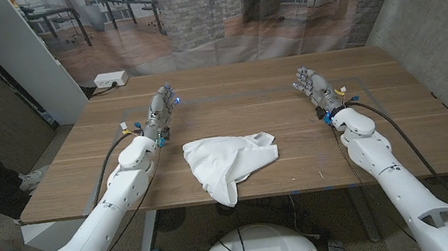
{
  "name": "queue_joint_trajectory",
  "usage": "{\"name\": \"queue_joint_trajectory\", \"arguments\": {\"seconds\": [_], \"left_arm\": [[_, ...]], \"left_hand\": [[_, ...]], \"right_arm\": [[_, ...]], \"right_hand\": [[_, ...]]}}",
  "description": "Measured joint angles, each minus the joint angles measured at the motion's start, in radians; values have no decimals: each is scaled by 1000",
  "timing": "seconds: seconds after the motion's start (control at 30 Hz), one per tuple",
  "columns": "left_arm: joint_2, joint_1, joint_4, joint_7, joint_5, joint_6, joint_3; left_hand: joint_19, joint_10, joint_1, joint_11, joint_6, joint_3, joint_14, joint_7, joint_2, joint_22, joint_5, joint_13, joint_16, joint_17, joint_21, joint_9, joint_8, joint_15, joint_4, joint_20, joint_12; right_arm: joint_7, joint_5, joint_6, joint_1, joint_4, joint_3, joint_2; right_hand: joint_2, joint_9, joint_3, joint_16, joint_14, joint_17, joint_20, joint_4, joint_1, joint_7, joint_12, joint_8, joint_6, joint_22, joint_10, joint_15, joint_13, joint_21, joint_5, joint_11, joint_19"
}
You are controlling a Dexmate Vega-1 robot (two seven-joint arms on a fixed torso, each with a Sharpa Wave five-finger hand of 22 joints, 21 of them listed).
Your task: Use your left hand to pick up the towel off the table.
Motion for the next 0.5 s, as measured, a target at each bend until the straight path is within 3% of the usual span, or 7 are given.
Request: {"name": "queue_joint_trajectory", "arguments": {"seconds": [0.23, 0.33, 0.5], "left_arm": [[1, 0, -14, -3, 27, 7, -7], [6, 0, -24, -4, 45, 14, -9], [20, 0, -44, -6, 63, 23, -9]], "left_hand": [[-6, 11, 10, 11, 15, 2, 18, -15, 6, 0, -4, 0, 4, 0, 0, 0, 0, 14, -11, 6, 4], [-3, 17, 21, 16, 18, 1, 27, -18, 7, 0, -8, 0, 4, 0, 0, 0, 0, 19, -17, 32, 5], [-5, 38, 25, 27, 38, 5, 32, -23, 12, 0, -8, 0, 4, 0, 0, 0, 7, 24, -30, 45, 12]], "right_arm": [[23, -34, -9, -3, 0, 37, 33], [31, -45, -11, -5, 0, 51, 45], [43, -64, -14, -6, 0, 64, 56]], "right_hand": [[0, 0, 0, 0, 0, 0, 0, 0, 0, 0, 0, 0, 0, 0, 0, 0, 0, 0, 0, 0, 0], [0, 0, 0, 0, 0, 0, 0, 0, 0, 0, 0, 0, 0, 0, 0, 0, 0, 0, 0, 0, 0], [0, 0, 0, 0, 1, 0, 0, 0, 0, 0, 0, 0, 0, 0, 0, 1, 0, 0, 0, 0, 0]]}}
